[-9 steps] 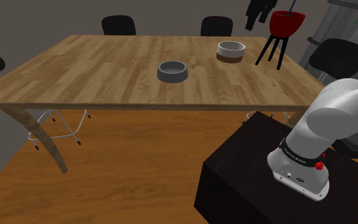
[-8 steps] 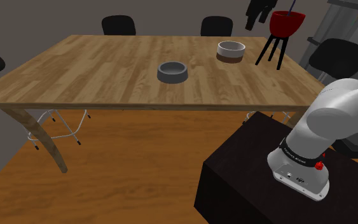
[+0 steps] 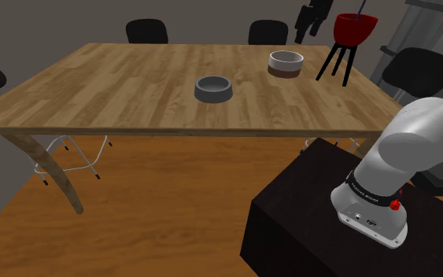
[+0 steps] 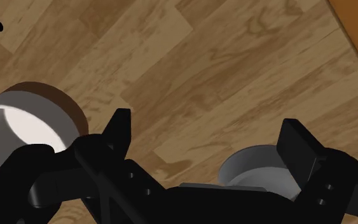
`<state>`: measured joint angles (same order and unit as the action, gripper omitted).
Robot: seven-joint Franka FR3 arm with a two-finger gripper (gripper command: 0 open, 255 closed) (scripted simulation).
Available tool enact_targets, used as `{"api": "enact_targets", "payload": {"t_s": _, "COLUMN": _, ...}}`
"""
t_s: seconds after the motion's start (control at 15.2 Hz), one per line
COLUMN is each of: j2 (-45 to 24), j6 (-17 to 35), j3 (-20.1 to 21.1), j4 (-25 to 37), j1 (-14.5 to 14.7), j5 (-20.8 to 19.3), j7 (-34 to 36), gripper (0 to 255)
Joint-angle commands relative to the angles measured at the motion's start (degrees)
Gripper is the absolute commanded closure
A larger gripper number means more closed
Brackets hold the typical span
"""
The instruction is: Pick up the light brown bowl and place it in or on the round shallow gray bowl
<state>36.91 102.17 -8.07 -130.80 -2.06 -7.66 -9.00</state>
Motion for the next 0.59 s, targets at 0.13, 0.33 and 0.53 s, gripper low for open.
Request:
{"api": "enact_targets", "payload": {"t_s": 0.13, "j2": -7.0, "j6": 5.3, "j3": -3.9, "j4": 1.9, "j1": -0.4, "j5": -0.3, "j7": -3.7, "gripper": 0}}
{"api": "enact_targets", "payload": {"t_s": 0.33, "j2": -12.5, "j6": 8.7, "j3": -6.7, "j4": 3.9, "j1": -0.4, "j5": 0.3, "j7": -6.6, "gripper": 0}}
{"api": "enact_targets", "payload": {"t_s": 0.53, "j2": -18.4, "j6": 11.8, "j3": -9.4, "j4": 6.7, "j1": -0.5, "j5": 1.6, "j7": -9.8, "gripper": 0}}
